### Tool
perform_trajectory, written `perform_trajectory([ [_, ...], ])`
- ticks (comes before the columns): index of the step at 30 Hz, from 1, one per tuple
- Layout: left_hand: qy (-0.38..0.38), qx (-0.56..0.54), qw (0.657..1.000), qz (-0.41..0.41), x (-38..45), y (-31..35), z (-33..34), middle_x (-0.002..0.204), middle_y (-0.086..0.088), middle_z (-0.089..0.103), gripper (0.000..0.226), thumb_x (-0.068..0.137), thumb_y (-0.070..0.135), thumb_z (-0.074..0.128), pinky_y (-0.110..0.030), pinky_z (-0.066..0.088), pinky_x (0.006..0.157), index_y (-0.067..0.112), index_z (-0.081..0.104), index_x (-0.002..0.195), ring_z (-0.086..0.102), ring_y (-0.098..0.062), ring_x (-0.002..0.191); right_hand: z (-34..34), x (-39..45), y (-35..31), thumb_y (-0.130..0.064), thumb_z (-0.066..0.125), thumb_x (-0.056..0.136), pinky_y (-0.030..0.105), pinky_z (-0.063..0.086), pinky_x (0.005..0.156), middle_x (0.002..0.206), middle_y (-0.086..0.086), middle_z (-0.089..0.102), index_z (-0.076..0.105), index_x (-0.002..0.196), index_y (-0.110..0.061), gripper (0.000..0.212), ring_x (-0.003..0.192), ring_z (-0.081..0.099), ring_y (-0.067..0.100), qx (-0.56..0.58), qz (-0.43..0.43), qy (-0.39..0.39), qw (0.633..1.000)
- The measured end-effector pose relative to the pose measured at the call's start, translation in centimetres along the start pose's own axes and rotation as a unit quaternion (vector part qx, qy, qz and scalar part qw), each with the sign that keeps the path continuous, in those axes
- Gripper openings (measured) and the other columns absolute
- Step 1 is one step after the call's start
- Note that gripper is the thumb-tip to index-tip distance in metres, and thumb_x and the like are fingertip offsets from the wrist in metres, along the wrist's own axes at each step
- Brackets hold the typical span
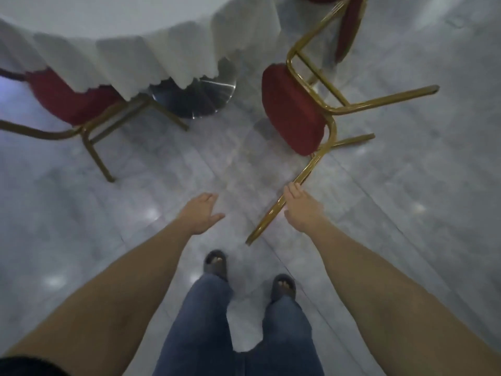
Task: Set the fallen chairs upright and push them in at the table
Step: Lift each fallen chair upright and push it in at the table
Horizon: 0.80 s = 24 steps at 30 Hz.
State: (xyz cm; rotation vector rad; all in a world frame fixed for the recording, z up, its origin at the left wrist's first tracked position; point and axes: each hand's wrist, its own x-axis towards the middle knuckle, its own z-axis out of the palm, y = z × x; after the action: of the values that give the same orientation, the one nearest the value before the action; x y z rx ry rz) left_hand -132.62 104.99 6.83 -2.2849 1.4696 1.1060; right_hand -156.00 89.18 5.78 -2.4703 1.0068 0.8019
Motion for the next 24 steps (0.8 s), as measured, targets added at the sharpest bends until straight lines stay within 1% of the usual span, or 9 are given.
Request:
perform_trajectory([
  [7, 0.003, -0.067, 0.998, -0.010, 7.0, 4.4, 13.2, 0.158, -0.010, 0.023, 0.082, 0.090, 0.043, 0.058, -0.035, 0.026, 0.116, 0.013, 0.015, 0.153, 0.026, -0.026, 0.144, 8.8, 6.5, 3.4, -0.015, 0.028, 0.102, 0.036, 0.003, 0.122, 0.162, 0.007, -0.009, -0.005, 0.154, -0.008, 0.062, 0.149, -0.009, 0.020, -0.066, -0.075, 0.021, 0.995],
  [10, -0.017, -0.126, 0.991, -0.038, 11.1, 4.9, 18.9, 0.156, -0.009, 0.025, 0.092, 0.085, 0.039, 0.067, -0.037, 0.034, 0.112, 0.014, 0.011, 0.154, 0.030, -0.027, 0.142, 12.6, 9.8, 4.7, -0.013, 0.027, 0.102, 0.036, 0.002, 0.122, 0.162, 0.008, -0.009, -0.005, 0.154, -0.008, 0.061, 0.149, -0.009, 0.021, -0.098, -0.100, 0.047, 0.989],
  [11, -0.021, -0.147, 0.988, -0.051, 12.3, 5.0, 20.5, 0.153, -0.009, 0.030, 0.091, 0.084, 0.039, 0.068, -0.039, 0.038, 0.109, 0.014, 0.014, 0.153, 0.036, -0.029, 0.138, 13.6, 10.6, 5.0, -0.013, 0.028, 0.102, 0.036, 0.003, 0.122, 0.162, 0.008, -0.010, -0.006, 0.153, -0.008, 0.062, 0.149, -0.009, 0.021, -0.106, -0.103, 0.052, 0.988],
  [12, -0.020, -0.168, 0.984, -0.061, 13.3, 5.1, 21.9, 0.145, -0.010, 0.040, 0.085, 0.084, 0.039, 0.069, -0.040, 0.043, 0.103, 0.013, 0.023, 0.150, 0.044, -0.030, 0.131, 14.7, 11.1, 5.2, -0.015, 0.029, 0.102, 0.036, 0.003, 0.122, 0.162, 0.008, -0.011, -0.007, 0.153, -0.008, 0.063, 0.149, -0.010, 0.020, -0.110, -0.105, 0.054, 0.987],
  [13, -0.009, -0.184, 0.981, -0.065, 14.2, 5.1, 23.1, 0.133, -0.011, 0.051, 0.069, 0.084, 0.038, 0.068, -0.040, 0.048, 0.095, 0.013, 0.037, 0.142, 0.053, -0.030, 0.121, 15.7, 11.5, 5.5, -0.016, 0.031, 0.102, 0.036, 0.004, 0.122, 0.162, 0.008, -0.013, -0.008, 0.153, -0.008, 0.065, 0.149, -0.010, 0.020, -0.109, -0.104, 0.056, 0.987],
  [15, 0.043, -0.202, 0.977, -0.061, 15.3, 5.3, 25.1, 0.105, -0.009, 0.062, 0.033, 0.088, 0.034, 0.063, -0.033, 0.046, 0.076, 0.013, 0.056, 0.114, 0.062, -0.028, 0.099, 17.5, 11.8, 5.9, -0.019, 0.035, 0.101, 0.035, 0.004, 0.122, 0.161, 0.007, -0.016, -0.012, 0.152, -0.008, 0.070, 0.149, -0.013, 0.020, -0.104, -0.101, 0.077, 0.986],
  [16, 0.071, -0.207, 0.974, -0.059, 15.5, 5.4, 25.6, 0.098, -0.007, 0.062, 0.025, 0.090, 0.032, 0.061, -0.030, 0.042, 0.071, 0.013, 0.057, 0.106, 0.062, -0.027, 0.093, 18.0, 11.8, 6.0, -0.020, 0.036, 0.100, 0.035, 0.003, 0.122, 0.161, 0.007, -0.017, -0.013, 0.152, -0.008, 0.072, 0.149, -0.014, 0.020, -0.103, -0.099, 0.086, 0.986],
  [18, 0.111, -0.210, 0.970, -0.054, 15.0, 5.3, 25.8, 0.097, -0.009, 0.063, 0.021, 0.090, 0.029, 0.059, -0.030, 0.039, 0.069, 0.012, 0.058, 0.102, 0.061, -0.028, 0.089, 18.2, 11.6, 5.7, -0.020, 0.038, 0.100, 0.035, 0.002, 0.122, 0.161, 0.008, -0.017, -0.014, 0.151, -0.008, 0.074, 0.148, -0.015, 0.021, -0.102, -0.096, 0.092, 0.986],
  [24, 0.150, -0.133, 0.979, -0.037, 8.6, 3.3, 18.7, 0.099, -0.012, 0.066, 0.027, 0.089, 0.034, 0.058, -0.036, 0.047, 0.075, 0.012, 0.058, 0.105, 0.062, -0.031, 0.093, 12.0, 7.9, 1.4, -0.024, 0.045, 0.100, 0.034, 0.011, 0.120, 0.163, 0.011, -0.004, -0.002, 0.153, -0.004, 0.073, 0.150, -0.001, 0.024, -0.078, -0.081, 0.139, 0.984],
])
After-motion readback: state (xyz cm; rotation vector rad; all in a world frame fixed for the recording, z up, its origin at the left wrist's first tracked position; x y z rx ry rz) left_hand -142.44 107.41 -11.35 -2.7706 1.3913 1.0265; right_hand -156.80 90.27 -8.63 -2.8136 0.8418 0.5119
